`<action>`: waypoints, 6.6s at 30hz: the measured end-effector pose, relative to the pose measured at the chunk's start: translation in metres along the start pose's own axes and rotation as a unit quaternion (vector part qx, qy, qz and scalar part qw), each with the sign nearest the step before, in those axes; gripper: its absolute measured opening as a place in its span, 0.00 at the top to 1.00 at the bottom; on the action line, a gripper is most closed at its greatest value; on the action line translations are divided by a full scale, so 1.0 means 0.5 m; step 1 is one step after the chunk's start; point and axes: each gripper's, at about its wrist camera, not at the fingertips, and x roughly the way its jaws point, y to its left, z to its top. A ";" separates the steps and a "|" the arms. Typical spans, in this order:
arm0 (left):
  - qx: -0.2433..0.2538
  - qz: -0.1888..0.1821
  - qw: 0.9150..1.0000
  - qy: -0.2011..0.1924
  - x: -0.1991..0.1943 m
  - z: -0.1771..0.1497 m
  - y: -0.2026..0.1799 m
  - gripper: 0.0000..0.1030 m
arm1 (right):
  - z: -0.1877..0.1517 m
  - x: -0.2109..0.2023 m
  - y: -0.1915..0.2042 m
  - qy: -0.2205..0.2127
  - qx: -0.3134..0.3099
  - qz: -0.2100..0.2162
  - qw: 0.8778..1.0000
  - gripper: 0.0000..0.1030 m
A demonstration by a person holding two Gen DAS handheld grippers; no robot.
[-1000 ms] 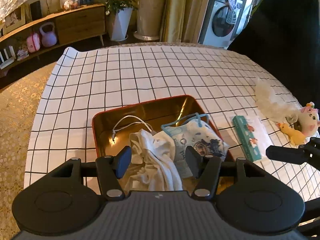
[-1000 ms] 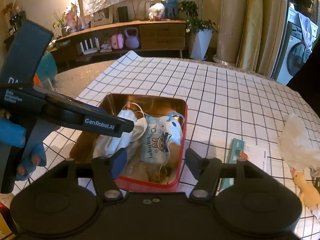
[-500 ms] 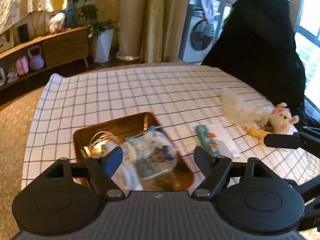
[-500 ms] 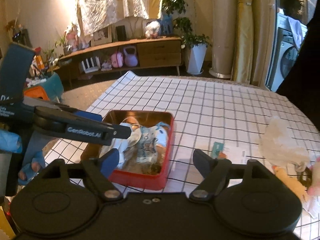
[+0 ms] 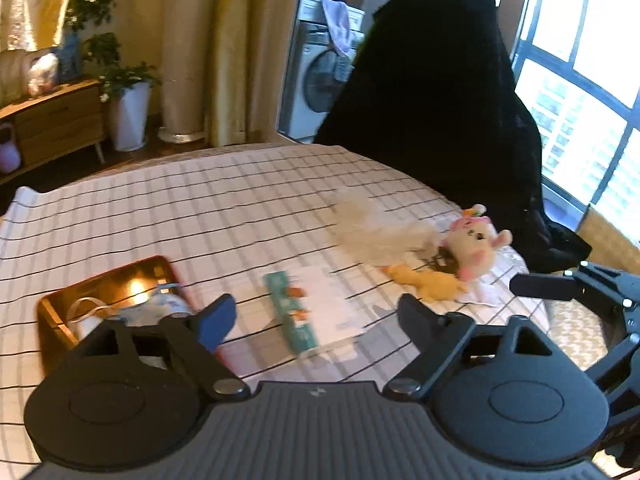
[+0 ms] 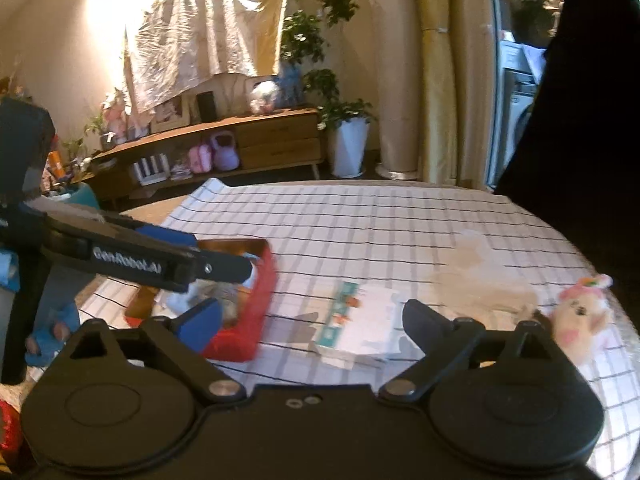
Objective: Organize soft objects
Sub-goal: 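Withdraw both grippers from the tin toward the white gauze and yellow duck, then grasp the white gauze with the left gripper while the right gripper grasps the yellow rubber duck, then carry the gauze with the left gripper while the right gripper carries the duck over the tin, then lower the gauze and duck into the tin and open both grippers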
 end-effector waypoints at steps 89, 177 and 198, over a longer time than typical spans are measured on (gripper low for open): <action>-0.011 -0.006 0.998 0.060 0.428 0.163 -0.133 0.92 | -0.095 0.140 -0.281 0.076 0.052 -0.139 0.986 0.72; -0.084 0.103 0.990 0.049 0.048 0.009 0.360 0.92 | 0.042 0.332 0.263 0.148 -0.107 0.035 0.982 0.72; -0.078 0.111 0.986 0.098 0.142 -0.054 0.390 0.92 | 0.011 0.404 0.263 0.176 -0.107 0.049 0.977 0.63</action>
